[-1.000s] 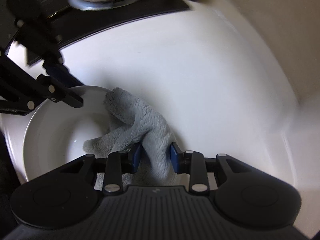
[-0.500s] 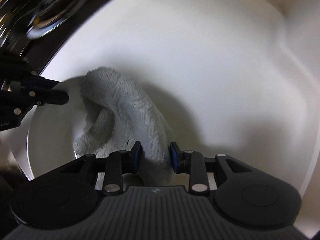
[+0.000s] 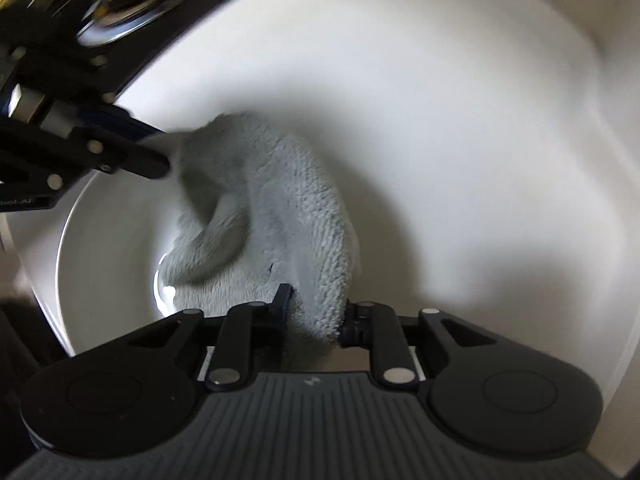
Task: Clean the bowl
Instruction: 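Wipe the bowl interior with the cloth in the right gripper while the left gripper holds the rim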
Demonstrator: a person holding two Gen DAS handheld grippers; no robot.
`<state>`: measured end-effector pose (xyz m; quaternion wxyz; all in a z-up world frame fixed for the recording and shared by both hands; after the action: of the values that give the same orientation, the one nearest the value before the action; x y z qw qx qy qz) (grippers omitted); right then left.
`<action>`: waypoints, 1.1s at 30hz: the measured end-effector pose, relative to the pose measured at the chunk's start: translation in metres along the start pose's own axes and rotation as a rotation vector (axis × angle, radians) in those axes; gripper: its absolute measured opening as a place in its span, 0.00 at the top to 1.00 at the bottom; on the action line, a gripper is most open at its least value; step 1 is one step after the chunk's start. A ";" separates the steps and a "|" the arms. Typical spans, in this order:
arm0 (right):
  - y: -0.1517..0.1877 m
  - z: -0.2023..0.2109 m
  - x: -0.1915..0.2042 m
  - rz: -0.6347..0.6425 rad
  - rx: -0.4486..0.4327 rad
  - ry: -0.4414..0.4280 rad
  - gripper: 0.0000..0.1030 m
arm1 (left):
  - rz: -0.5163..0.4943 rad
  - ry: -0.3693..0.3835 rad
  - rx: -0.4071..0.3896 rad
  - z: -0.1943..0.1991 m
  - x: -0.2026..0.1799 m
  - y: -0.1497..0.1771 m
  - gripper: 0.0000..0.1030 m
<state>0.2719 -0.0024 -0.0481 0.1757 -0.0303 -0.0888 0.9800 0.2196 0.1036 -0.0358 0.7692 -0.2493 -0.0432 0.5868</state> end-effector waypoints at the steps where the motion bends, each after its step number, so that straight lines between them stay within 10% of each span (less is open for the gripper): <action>1: -0.007 0.001 0.001 0.054 -0.009 -0.006 0.83 | -0.007 0.001 0.002 0.000 0.000 0.000 0.96; 6: -0.029 -0.001 0.001 0.184 -0.046 -0.079 0.80 | -0.004 -0.002 0.009 -0.001 0.000 -0.001 0.96; 16: 0.046 0.013 -0.028 -0.338 -0.055 -0.077 0.89 | 0.025 -0.055 -0.004 -0.004 -0.004 -0.003 0.97; 22: 0.095 0.023 -0.023 -0.524 -0.080 -0.152 0.87 | -0.120 -0.019 0.042 -0.004 -0.007 -0.004 0.97; 33: 0.060 0.014 -0.024 -0.130 -0.100 -0.070 0.87 | -0.398 0.005 0.152 0.004 -0.024 -0.018 0.97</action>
<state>0.2727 -0.0687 -0.0448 0.2340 0.0011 -0.1454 0.9613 0.2269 0.0798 -0.0187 0.8866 -0.1788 -0.0453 0.4242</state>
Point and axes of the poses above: each gripper's, at about its wrist camera, not at the fingertips, and z roughly against the way its jaws point, x to its left, y to its underside, the point moved 1 cm from there along -z, roughly the way its jaws point, and after that the axes turned 10 degrees about z, right-handed, at the moved point
